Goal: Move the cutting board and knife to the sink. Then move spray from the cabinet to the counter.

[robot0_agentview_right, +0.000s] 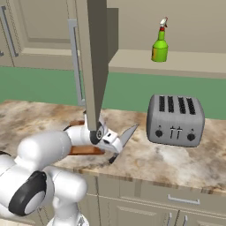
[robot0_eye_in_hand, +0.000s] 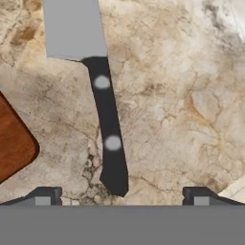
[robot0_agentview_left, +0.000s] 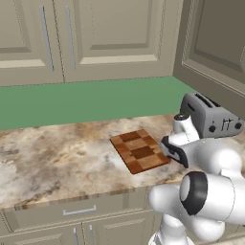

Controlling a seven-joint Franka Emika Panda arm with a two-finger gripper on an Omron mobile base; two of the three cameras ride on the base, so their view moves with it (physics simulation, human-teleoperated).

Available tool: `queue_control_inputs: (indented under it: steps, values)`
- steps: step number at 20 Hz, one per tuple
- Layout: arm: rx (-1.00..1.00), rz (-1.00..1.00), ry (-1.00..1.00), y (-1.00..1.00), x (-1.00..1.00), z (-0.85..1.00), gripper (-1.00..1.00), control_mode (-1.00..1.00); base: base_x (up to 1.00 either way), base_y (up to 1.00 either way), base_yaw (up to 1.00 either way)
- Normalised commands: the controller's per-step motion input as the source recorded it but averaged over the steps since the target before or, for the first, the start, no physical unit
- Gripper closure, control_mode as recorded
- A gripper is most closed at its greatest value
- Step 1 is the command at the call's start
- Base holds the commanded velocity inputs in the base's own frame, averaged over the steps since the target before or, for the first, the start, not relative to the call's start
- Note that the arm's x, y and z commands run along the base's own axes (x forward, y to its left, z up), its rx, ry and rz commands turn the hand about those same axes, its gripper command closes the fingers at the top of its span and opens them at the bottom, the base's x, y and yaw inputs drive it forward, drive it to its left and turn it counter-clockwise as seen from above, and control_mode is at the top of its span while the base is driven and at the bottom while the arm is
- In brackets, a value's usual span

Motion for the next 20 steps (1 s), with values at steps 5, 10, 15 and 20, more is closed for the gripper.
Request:
queue_control_inputs:
  steps: [5, 10, 15, 20]
  values:
    - [0.0, 0.0, 0.0, -0.01, -0.02, -0.3, -1.0, -1.0, 0.0, 0.0, 0.0]
    - [0.01, 0.0, 0.0, -0.08, 0.01, -0.03, -1.0, -1.0, 0.0, 0.0, 0.0]
    - [0.0, 0.0, 0.0, -0.07, 0.0, 0.0, -1.0, -1.0, 0.0, 0.0, 0.0]
    - [0.0, 0.0, 0.0, -0.01, 0.02, -0.01, -1.0, -1.0, 0.0, 0.0, 0.0]
